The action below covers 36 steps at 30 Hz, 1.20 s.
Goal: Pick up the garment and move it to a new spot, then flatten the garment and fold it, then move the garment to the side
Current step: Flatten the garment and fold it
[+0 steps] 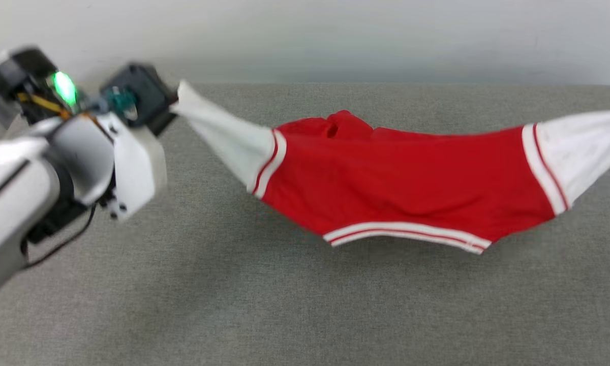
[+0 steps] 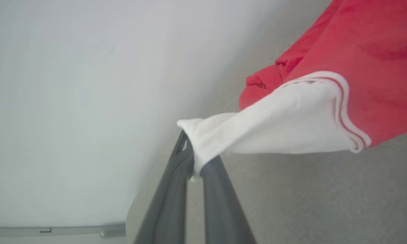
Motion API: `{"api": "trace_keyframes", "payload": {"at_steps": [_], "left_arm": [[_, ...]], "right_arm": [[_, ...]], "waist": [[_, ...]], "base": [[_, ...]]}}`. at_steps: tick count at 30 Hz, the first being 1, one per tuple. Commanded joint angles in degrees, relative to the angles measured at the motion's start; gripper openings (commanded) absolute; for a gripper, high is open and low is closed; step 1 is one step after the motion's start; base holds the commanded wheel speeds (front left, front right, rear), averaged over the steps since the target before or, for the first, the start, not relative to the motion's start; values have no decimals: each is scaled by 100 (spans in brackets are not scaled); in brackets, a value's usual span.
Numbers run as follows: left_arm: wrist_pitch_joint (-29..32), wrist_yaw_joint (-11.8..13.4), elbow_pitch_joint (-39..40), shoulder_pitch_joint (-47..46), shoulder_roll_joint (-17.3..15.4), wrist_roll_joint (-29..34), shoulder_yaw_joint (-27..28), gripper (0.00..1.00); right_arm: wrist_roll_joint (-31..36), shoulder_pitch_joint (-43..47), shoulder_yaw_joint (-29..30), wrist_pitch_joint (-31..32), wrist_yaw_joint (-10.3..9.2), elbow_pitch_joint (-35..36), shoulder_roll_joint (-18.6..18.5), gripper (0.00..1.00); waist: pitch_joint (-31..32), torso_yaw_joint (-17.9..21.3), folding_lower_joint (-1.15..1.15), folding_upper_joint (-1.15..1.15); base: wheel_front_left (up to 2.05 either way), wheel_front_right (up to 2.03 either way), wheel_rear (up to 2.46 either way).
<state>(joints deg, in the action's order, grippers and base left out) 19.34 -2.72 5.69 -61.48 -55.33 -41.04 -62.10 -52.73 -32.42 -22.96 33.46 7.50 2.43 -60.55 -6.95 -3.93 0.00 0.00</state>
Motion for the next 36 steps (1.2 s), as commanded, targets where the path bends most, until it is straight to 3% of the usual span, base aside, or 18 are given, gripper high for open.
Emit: {"api": "trace_keyframes", "payload": {"at_steps": [1, 8, 15, 26, 36], "left_arm": [[-52, -47, -34, -322, 111, 11, 151, 0], [-103, -224, -478, -1120, 543, 12, 434, 0], [-417, -336, -1380, -2064, 1168, 161, 653, 0], [-1301, -412, -2972, -3653, 1970, 674, 913, 0], [-2039, -376, -4010, -4896, 2206, 978, 1203, 0]], "right_arm": [[91, -238, 191, -62, -2, 102, 56, 0], [435, -1027, 420, 47, -2, 225, 338, 0], [1078, -2484, 100, 46, -2, -158, 817, 0], [2320, -5123, -320, -831, -2, -1982, 1881, 0], [2982, -6943, -618, -1677, -2, -3383, 2512, 0]], "waist": [[-1, -17, 0, 0], [-167, -28, 0, 0], [-631, 44, 0, 0], [-1675, 106, 0, 0], [-2445, 114, 0, 0]], "base": [[0, 0, 0], [0, 0, 0], [0, 0, 0], [0, 0, 0], [0, 0, 0]]}}
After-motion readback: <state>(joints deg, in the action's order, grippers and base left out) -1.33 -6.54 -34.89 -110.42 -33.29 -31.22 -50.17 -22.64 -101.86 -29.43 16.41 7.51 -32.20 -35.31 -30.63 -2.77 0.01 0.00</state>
